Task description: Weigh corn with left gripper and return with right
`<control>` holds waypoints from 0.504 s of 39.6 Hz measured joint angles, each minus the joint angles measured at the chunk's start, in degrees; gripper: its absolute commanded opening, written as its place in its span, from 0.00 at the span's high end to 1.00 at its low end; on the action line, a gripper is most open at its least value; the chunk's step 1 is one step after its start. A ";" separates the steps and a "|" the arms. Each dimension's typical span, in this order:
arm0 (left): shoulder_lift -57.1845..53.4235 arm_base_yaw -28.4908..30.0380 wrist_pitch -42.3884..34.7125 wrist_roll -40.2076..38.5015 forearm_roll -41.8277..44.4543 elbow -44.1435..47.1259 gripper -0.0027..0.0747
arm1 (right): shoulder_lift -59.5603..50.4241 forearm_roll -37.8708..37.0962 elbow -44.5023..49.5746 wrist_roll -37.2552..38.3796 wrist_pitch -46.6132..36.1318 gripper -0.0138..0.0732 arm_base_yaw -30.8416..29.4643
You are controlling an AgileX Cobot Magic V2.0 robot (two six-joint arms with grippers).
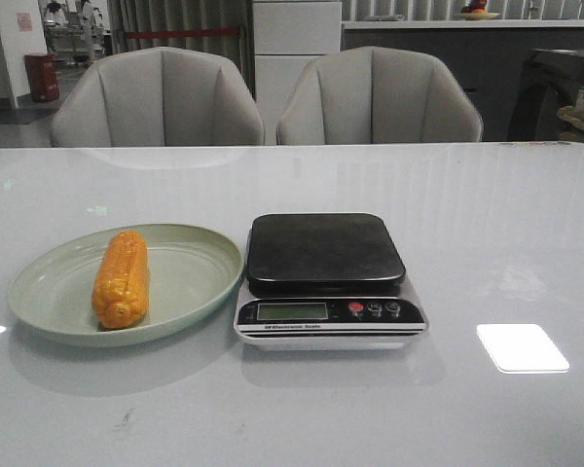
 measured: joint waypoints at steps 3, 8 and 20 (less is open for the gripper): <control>0.00 0.00 0.00 0.00 0.00 0.00 0.81 | 0.00 0.00 1.41 0.00 -1.85 0.66 -0.41; 0.00 0.00 0.00 0.00 0.00 0.00 0.81 | 0.00 0.00 4.16 0.00 -5.93 0.66 -3.64; 0.00 0.00 0.00 0.00 0.00 0.00 0.81 | -2.19 0.00 10.53 0.00 -14.33 0.66 -17.83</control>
